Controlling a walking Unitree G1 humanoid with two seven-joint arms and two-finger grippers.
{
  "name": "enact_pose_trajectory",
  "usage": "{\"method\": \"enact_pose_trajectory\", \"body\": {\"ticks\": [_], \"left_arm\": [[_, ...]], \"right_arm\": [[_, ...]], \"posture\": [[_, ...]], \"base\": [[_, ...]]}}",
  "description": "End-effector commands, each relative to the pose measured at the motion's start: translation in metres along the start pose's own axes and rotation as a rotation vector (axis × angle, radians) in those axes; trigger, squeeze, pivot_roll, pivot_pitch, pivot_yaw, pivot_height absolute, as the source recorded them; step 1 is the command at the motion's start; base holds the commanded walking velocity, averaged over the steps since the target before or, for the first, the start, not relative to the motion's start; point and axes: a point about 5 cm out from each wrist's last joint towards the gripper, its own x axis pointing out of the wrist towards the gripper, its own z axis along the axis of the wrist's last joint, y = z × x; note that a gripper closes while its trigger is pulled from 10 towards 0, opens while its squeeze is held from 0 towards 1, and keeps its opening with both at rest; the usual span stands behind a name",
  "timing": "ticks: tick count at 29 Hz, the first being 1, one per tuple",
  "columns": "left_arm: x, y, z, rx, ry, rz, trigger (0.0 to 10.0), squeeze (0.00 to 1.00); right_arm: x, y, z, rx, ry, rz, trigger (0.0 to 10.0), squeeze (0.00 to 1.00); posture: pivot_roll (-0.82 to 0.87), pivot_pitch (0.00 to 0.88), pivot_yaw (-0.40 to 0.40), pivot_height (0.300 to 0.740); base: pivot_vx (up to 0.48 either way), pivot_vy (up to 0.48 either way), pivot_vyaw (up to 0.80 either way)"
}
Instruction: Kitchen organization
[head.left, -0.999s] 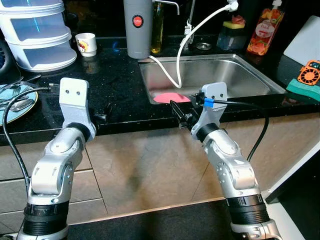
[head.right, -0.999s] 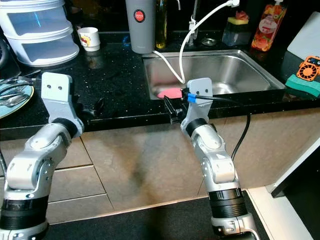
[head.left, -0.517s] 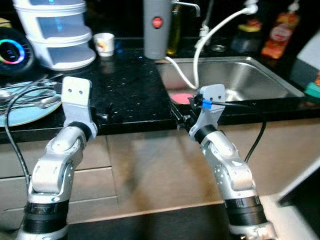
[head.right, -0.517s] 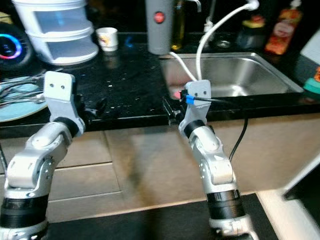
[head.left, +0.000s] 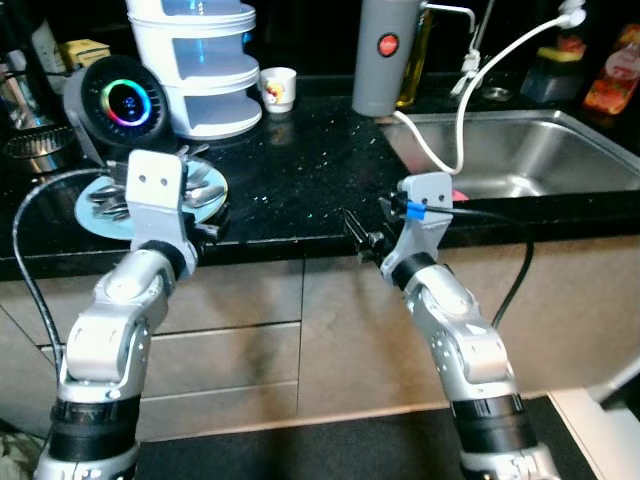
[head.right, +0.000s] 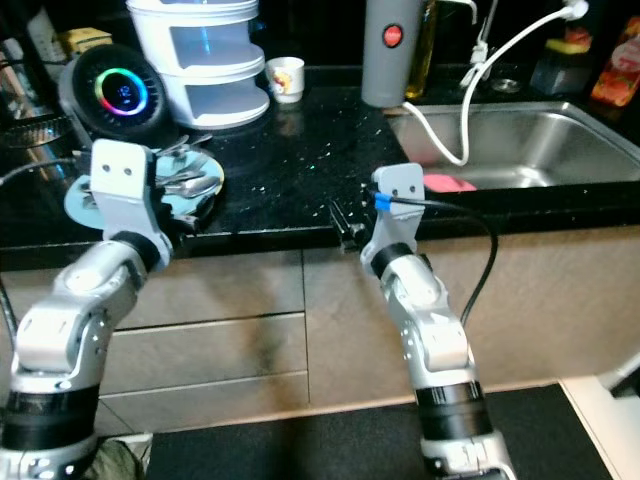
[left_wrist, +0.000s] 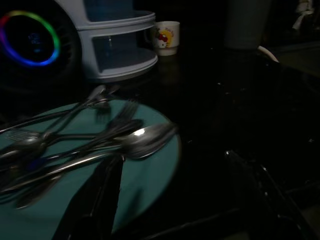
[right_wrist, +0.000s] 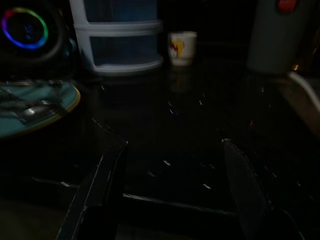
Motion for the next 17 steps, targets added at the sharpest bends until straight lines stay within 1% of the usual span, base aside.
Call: {"method": "enact_pose_trajectory", "body": {"ticks": [1,2,4,5,14,17], "left_arm": [[-0.0013,0.0019,-0.0024,0.008,0.017,0.003,10.0,0.00],[-0.0011,0.0019,-0.0027,0.005,0.024,0.003,10.0,0.00],[-0.0008,0.0016,-0.0029,0.035,0.035,-0.003,10.0,0.00],[-0.0007,0.0009,-0.0039,0.042,0.051,-0.005,10.0,0.00],[0.0000,0.0021,-0.0066,0.043,0.073,0.003,10.0,0.00],[0.0007,0.0030,-0.0079,0.050,0.085,0.004,10.0,0.00]], "right_arm": [[-0.0004,0.0022,-0.0022,0.006,0.007,0.003,10.0,0.00],[-0.0004,0.0022,-0.0022,0.007,0.007,0.002,10.0,0.00],[-0.0003,0.0024,-0.0023,0.007,0.007,0.002,10.0,0.00],[-0.0003,0.0024,-0.0026,0.008,0.008,0.001,10.0,0.00],[-0.0023,0.0008,-0.0038,0.008,0.011,-0.006,10.0,0.00],[-0.0023,0.0005,-0.0036,0.008,0.012,-0.008,10.0,0.00]], "posture": [[-0.01,0.070,0.005,0.740],[-0.01,0.070,0.005,0.740],[0.00,0.073,0.006,0.740],[0.00,0.075,0.009,0.740],[0.00,0.075,0.009,0.740],[-0.01,0.081,0.014,0.740]], "base": [[0.000,0.360,0.00],[0.000,0.311,0.00],[0.000,0.000,0.00],[0.000,-0.480,0.00],[0.000,-0.480,0.00],[0.000,0.000,0.00]]}}
